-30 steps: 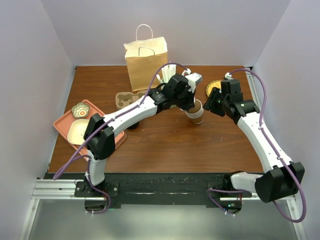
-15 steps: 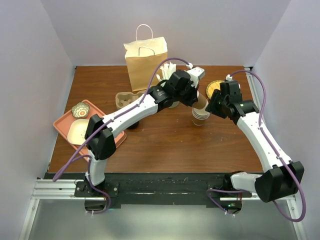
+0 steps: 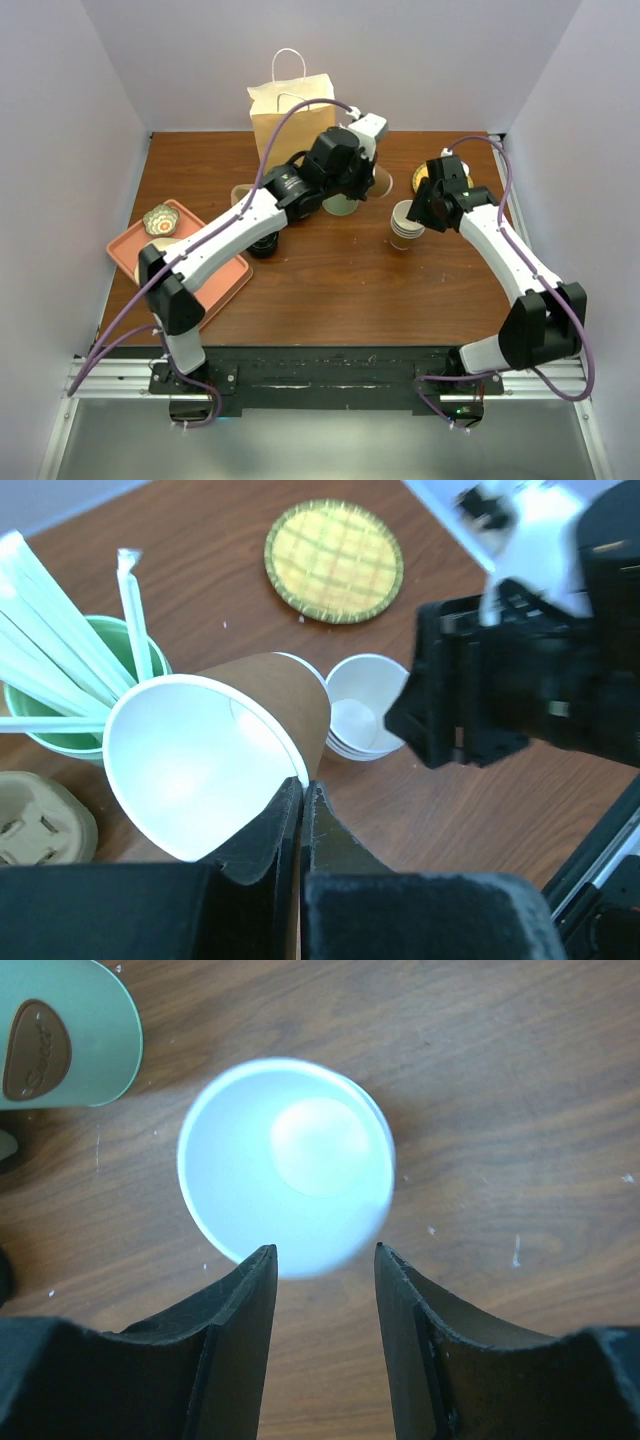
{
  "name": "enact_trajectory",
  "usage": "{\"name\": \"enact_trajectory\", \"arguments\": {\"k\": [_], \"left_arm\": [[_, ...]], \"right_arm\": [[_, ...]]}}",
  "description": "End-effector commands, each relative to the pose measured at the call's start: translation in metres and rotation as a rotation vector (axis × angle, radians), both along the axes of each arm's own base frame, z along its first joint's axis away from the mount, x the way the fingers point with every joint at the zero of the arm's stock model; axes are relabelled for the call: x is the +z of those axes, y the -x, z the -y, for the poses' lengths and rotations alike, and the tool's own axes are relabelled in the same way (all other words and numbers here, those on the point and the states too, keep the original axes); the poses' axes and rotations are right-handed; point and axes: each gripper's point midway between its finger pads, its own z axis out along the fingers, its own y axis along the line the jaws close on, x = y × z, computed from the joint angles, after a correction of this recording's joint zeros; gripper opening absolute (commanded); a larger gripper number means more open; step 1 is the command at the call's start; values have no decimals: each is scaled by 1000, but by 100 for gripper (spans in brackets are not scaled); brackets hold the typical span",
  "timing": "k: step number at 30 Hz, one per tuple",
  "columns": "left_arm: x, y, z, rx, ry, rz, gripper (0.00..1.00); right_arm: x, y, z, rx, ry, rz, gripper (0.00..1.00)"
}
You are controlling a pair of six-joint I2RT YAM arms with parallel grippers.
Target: Pack the takeout coffee
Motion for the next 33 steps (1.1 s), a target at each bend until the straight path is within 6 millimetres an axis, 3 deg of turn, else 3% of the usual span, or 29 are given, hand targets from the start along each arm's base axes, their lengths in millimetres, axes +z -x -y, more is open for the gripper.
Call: {"name": "enact_trajectory", "arguments": {"k": [1,5,7,9,10,11,13,14,15,22,27,33], "left_arm": [[41,10,-15,6,49,70,0],[42,16,-32,34,35,78,0],[26,23,-41,39,-8,54,0],[25,31,-54,47,-18,47,0],[9,38,-60,46,-42,20,0],[16,45,-68,48,-22,25,0],[-1,56,-76,48,-33,-11,0],[6,61,-83,51,-12,-4,0],[-5,67,-87,55,-28,-26,0],[-21,84,-105,59,-40,-63,0],[-35,89,-103,31,-68,-89,0],[-63,90,-97,33,-177,-167,0]], "right_arm": [[23,-32,-4,-6,-9,94,47],[15,-32,8,-45,59,40,47],[9,-31,12,-46,81,24,47],[4,-32,11,-28,86,13,47],[4,-35,7,-18,74,22,47],[0,-37,6,-11,74,13,47],[-1,-42,5,-10,74,17,47],[-3,-45,5,-11,80,12,47],[-9,-47,6,-11,88,-2,47],[-14,-72,1,17,114,2,46],[3,-81,5,16,142,26,46],[56,-72,9,29,148,95,50]]}}
